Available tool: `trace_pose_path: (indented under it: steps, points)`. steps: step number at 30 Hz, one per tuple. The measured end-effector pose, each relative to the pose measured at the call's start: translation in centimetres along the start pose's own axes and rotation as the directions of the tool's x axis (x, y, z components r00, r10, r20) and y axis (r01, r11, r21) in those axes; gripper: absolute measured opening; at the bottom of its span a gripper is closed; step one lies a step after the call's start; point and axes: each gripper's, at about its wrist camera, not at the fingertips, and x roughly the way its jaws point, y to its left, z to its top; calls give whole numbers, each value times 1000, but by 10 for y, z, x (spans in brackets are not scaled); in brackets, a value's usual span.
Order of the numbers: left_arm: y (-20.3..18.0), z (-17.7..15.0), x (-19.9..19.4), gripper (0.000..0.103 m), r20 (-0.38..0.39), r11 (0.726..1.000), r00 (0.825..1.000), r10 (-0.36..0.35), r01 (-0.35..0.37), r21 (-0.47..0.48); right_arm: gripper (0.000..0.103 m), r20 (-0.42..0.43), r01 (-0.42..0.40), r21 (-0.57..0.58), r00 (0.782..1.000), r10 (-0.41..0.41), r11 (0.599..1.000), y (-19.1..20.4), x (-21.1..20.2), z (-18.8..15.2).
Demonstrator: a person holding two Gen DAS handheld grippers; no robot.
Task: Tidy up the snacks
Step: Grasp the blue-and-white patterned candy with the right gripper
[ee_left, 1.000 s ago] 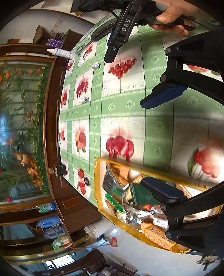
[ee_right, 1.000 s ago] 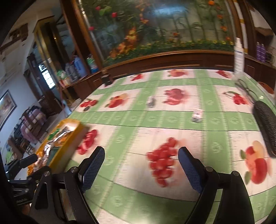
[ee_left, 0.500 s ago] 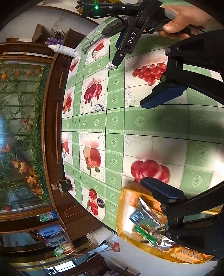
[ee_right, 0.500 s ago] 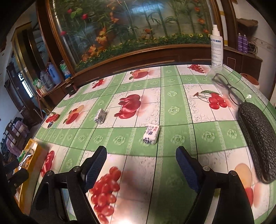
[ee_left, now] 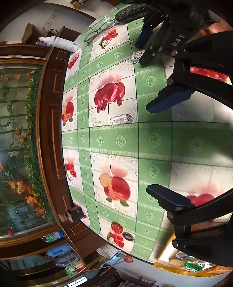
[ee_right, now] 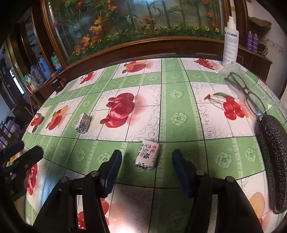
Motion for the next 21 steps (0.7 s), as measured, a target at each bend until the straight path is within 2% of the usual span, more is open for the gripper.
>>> trace_pose_path:
  steps: [1, 3, 9, 13, 14, 15, 16, 17, 18, 20, 21]
  points:
    - [-3, 3, 5, 82, -4, 1000, 1000, 4, -4, 4, 36, 1, -4, -2, 1000, 4, 1000, -2, 0, 0]
    - [-9, 7, 14, 82, -7, 1000, 1000, 18, -18, 2, 20, 7, -19, 12, 1000, 19, 1000, -8, -3, -3]
    - [-19, 23, 35, 82, -4, 999, 999, 33, -33, -24, 20, 56, -55, 40, 997, 52, 998, -22, -22, -14]
    - [-26, 27, 57, 80, -33, 999, 999, 36, -37, -38, 20, 64, -84, 58, 995, 80, 995, -25, -32, -21]
    - [-26, 27, 63, 75, -48, 999, 999, 15, -18, -51, 20, 66, -90, 56, 994, 86, 994, -24, -35, -24]
    - [-25, 27, 68, 65, -58, 998, 998, -8, 4, -65, 20, 65, -94, 53, 994, 91, 994, -23, -37, -25]
    - [-23, 27, 68, 59, -37, 996, 999, -35, 32, -89, 20, 66, -102, 52, 993, 99, 993, -22, -39, -27]
    - [-22, 28, 70, 58, -37, 995, 999, -33, 29, -99, 20, 68, -107, 51, 992, 104, 993, -20, -41, -27]
    - [-21, 30, 70, 50, -31, 994, 999, -41, 38, -102, 20, 70, -111, 49, 992, 107, 993, -19, -44, -28]
    - [-22, 31, 69, 32, -25, 994, 998, -57, 55, -94, 20, 78, -120, 49, 990, 116, 992, -17, -50, -29]
    - [-23, 30, 67, 17, -22, 995, 998, -57, 55, -88, 20, 84, -126, 46, 989, 121, 991, -15, -54, -30]
